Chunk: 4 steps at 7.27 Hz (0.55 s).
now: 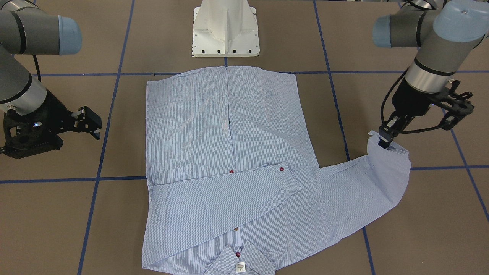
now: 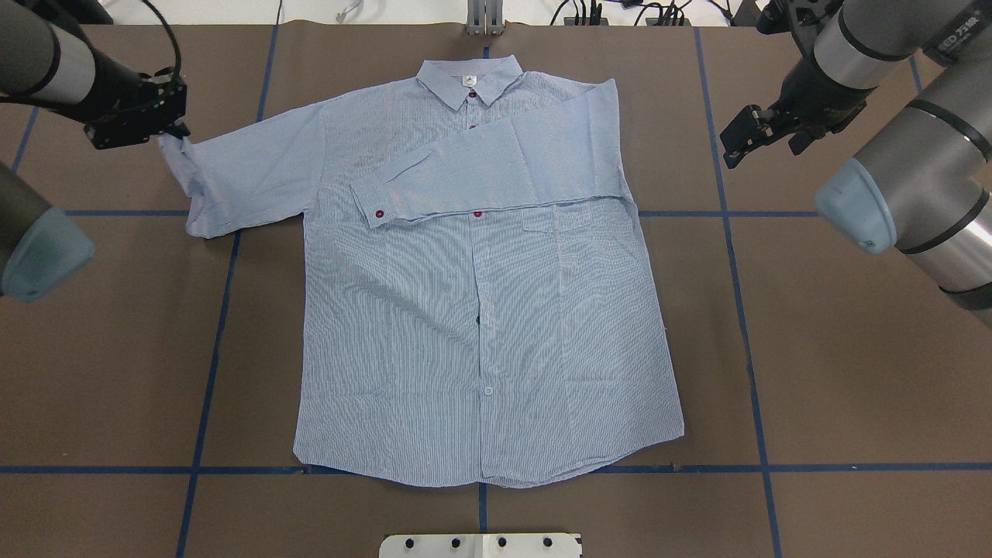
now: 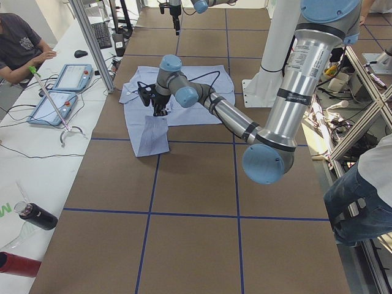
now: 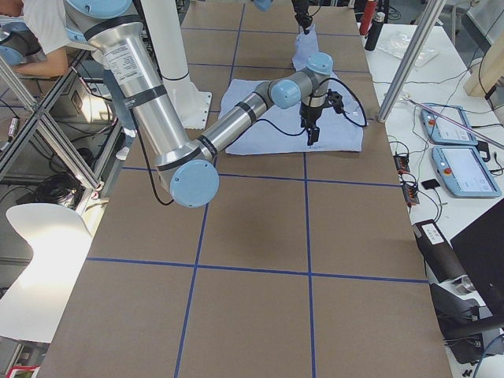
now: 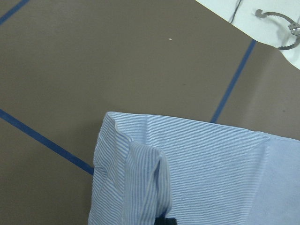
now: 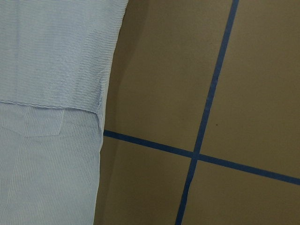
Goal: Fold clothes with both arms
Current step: 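Lift the sleeve with the left gripper and carry it across the chest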
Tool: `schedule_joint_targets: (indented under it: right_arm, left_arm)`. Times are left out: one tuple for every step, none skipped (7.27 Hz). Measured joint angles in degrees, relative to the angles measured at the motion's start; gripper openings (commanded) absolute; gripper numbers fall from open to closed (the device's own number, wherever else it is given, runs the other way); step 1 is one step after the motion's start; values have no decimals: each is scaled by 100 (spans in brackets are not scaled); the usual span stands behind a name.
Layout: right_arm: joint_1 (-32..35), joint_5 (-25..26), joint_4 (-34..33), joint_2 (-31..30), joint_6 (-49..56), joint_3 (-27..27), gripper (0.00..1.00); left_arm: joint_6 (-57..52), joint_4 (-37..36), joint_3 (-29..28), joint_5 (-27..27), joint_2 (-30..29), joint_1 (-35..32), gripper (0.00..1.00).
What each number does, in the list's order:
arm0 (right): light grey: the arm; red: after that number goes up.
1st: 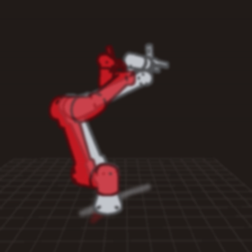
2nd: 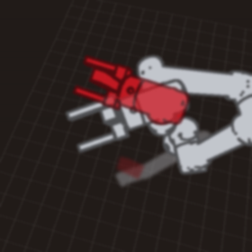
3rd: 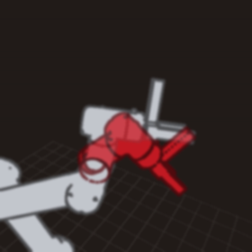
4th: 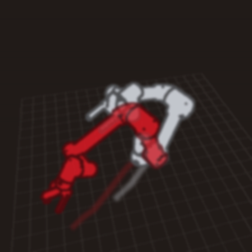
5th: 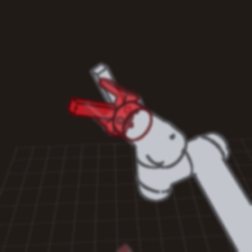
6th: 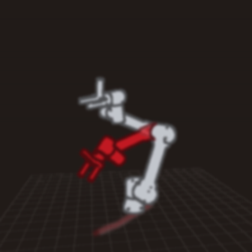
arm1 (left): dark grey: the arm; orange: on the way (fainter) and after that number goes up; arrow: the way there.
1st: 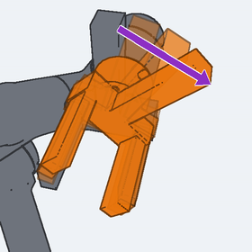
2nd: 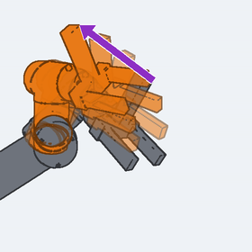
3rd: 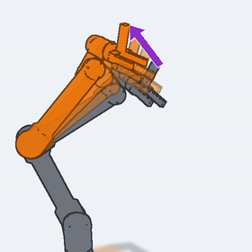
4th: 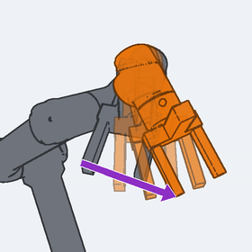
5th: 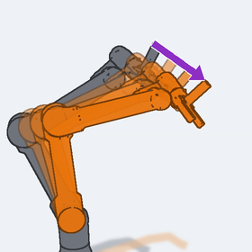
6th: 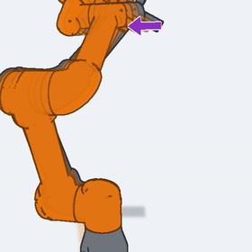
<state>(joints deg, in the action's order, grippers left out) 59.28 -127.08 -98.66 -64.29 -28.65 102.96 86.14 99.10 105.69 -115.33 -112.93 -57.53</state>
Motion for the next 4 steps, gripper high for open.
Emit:
schedule_joint_targets:
  right_arm:
    - [13,6,6,-76,-1,11,100]
    - [36,-1,8,-143,1,17,100]
    - [71,-11,11,-207,5,23,100]
    - [109,-16,16,-271,10,27,100]
  left_arm:
    - [299,-314,-88,-191,-538,57,0]
    - [691,-443,-305,-317,-1072,167,0]
    - [1034,-485,-553,-375,-1542,302,0]
    - [1298,-491,-749,-422,-1942,418,0]
